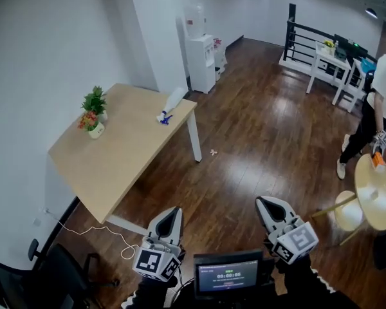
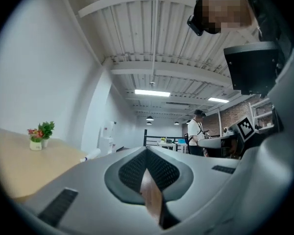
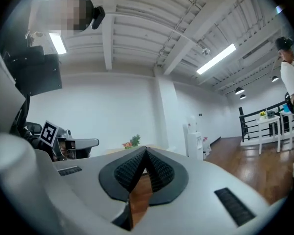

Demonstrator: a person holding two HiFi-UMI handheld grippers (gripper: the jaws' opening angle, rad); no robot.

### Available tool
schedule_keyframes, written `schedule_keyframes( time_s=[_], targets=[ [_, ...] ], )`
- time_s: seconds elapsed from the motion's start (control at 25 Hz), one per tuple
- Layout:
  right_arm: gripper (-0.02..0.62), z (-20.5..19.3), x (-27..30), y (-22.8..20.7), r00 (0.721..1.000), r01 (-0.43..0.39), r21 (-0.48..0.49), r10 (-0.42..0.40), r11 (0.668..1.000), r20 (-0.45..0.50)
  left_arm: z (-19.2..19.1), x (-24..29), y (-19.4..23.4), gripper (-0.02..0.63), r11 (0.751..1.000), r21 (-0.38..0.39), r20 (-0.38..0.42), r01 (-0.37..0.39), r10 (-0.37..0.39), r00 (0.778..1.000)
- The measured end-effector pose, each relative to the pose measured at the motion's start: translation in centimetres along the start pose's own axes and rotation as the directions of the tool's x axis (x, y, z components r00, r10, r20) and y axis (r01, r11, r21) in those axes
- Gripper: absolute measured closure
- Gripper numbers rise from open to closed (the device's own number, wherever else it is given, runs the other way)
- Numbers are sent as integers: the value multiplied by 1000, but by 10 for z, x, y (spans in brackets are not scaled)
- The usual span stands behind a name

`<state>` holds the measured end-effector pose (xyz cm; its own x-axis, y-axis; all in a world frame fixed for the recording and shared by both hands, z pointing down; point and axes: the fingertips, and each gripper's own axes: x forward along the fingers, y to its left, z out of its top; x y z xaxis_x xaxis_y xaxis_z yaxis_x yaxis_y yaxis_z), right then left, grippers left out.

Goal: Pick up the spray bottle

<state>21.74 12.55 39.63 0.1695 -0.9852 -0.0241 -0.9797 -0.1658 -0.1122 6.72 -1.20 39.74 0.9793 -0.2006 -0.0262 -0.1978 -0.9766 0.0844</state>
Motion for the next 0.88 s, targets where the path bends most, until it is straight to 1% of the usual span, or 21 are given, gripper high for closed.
schedule_keyframes(
  time_s=[0.12,0.2,0.28,0.4,0.44,0.56,0.64,0.76,0.88],
  targets=[
    [620,12,55,-40,997,-75,-22,75,997,-9,20,65,24,612,997,52,2,56,-56,998],
    [620,20,94,-68,990,-138,-49,136,989,-31,33,112,41,612,994,79,5,75,-75,997],
    [619,34,132,-94,979,-204,-59,202,977,-35,48,157,54,612,991,88,7,98,-99,995],
    [620,53,175,-128,953,-303,-49,302,952,-34,68,211,55,611,979,116,-7,168,-169,986],
    [619,57,189,-140,944,-328,-59,326,943,-42,72,228,56,612,975,121,-7,186,-187,982],
    [619,55,240,-174,925,-379,-90,373,921,-79,78,279,77,612,973,119,-6,198,-198,980],
    [619,56,276,-190,919,-392,-87,386,916,-83,76,309,100,612,974,112,-19,199,-198,980],
    [618,56,329,-210,910,-412,-85,404,907,-93,71,346,137,612,975,81,-20,205,-204,979],
    [619,52,378,-222,901,-430,-91,420,898,-111,69,371,174,611,977,94,-7,193,-193,981]
  ],
)
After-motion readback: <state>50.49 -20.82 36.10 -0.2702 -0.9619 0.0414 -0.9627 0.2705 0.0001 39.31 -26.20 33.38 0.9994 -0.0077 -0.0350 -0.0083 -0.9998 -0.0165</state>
